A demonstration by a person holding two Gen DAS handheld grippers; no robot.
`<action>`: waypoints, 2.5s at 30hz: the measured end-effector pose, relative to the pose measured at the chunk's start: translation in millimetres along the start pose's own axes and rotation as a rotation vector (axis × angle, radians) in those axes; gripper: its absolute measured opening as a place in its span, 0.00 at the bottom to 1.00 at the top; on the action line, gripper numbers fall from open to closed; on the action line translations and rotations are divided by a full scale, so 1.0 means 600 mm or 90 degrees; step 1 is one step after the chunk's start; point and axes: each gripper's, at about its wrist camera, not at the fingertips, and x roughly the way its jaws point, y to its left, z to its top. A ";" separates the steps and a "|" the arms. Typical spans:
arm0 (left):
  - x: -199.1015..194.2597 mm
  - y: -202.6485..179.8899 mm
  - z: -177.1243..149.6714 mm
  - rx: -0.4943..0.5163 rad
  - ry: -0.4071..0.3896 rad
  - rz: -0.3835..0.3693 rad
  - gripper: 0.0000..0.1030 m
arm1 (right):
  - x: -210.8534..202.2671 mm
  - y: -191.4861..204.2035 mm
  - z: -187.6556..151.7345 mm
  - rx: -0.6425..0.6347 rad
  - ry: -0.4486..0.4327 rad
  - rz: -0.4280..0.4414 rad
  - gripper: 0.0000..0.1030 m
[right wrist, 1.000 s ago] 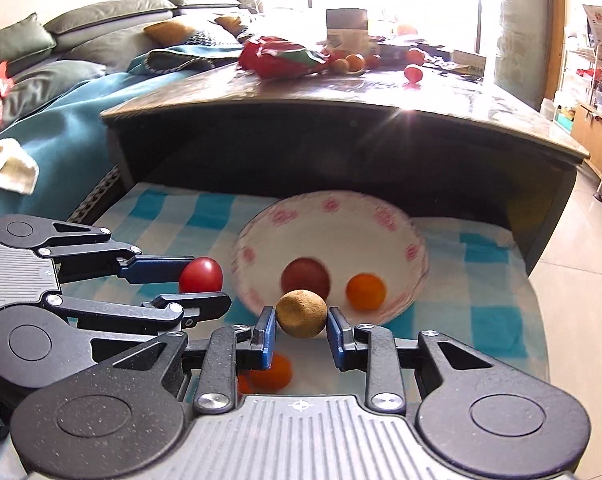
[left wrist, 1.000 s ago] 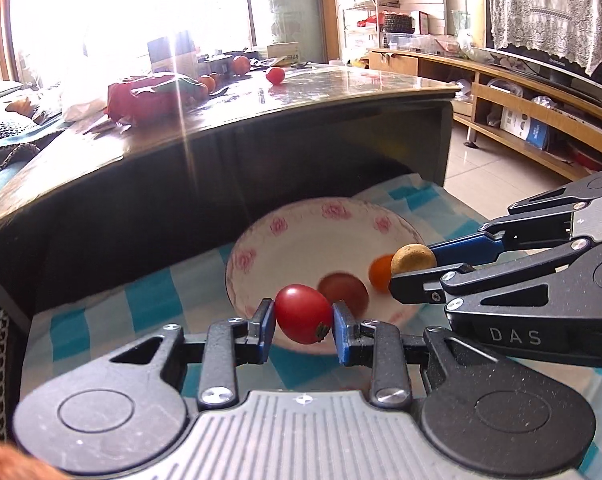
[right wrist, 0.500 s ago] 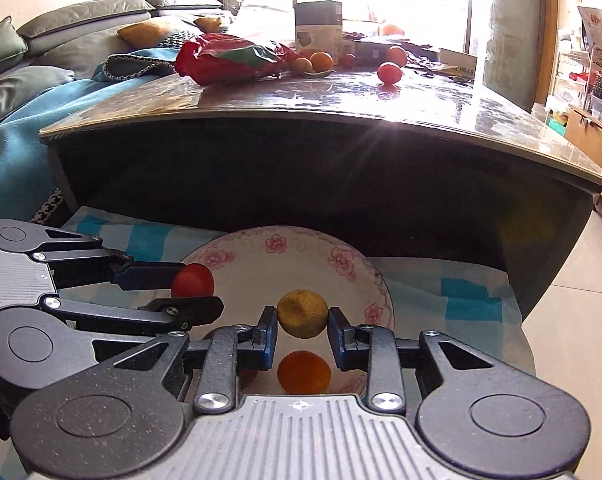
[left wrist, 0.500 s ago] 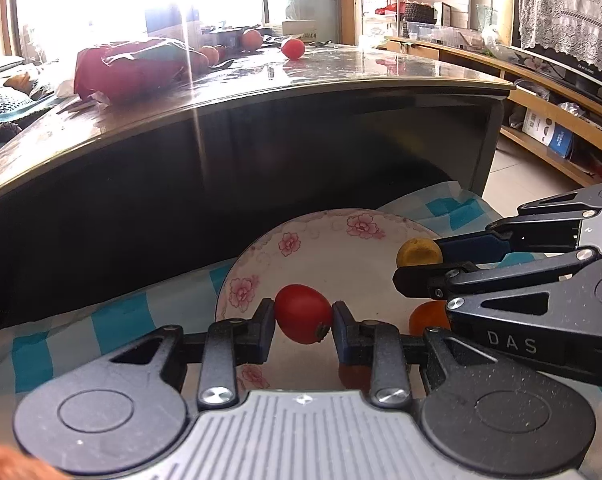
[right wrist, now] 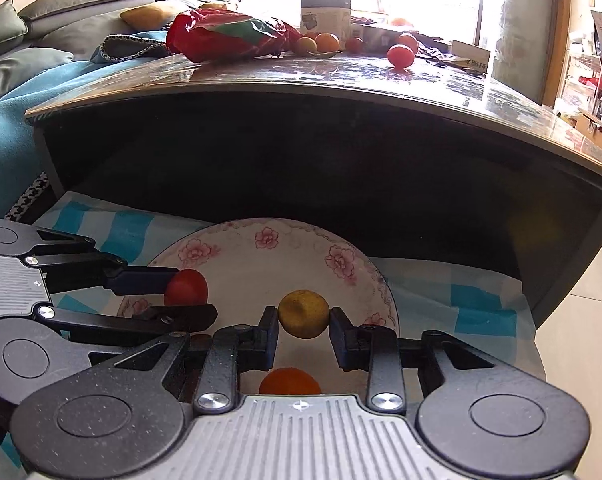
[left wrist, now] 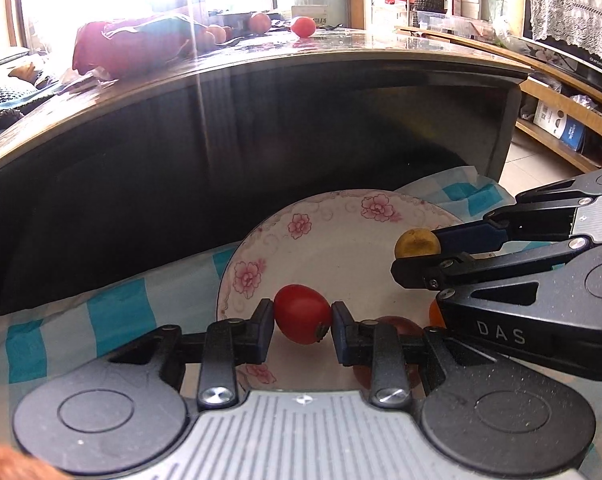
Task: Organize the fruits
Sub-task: 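Open the left tool to drop the tomato in the bowl while the right tool releases the apricot, then lift both open tools away from the bowl toward the remaining fruits, then grasp the brown round fruit with the left tool while the right tool grasps another orange tangerine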
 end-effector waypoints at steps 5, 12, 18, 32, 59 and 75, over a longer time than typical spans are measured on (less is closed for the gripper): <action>0.000 -0.001 0.003 -0.002 0.002 0.003 0.38 | 0.003 -0.002 0.003 -0.004 0.005 -0.002 0.25; -0.007 -0.007 0.004 0.010 -0.001 0.005 0.40 | -0.001 -0.003 0.006 -0.003 -0.003 -0.005 0.25; -0.026 -0.017 0.012 0.027 -0.014 0.010 0.42 | -0.017 0.001 0.014 -0.008 -0.018 -0.007 0.26; -0.139 -0.005 0.006 0.010 -0.050 0.018 0.43 | -0.116 0.012 0.014 -0.003 -0.050 -0.025 0.26; -0.229 0.046 -0.207 -0.066 0.058 -0.011 0.44 | -0.168 0.134 -0.155 0.057 0.058 0.061 0.34; -0.177 0.058 -0.211 -0.045 0.043 -0.008 0.49 | -0.099 0.139 -0.151 0.053 0.058 0.086 0.36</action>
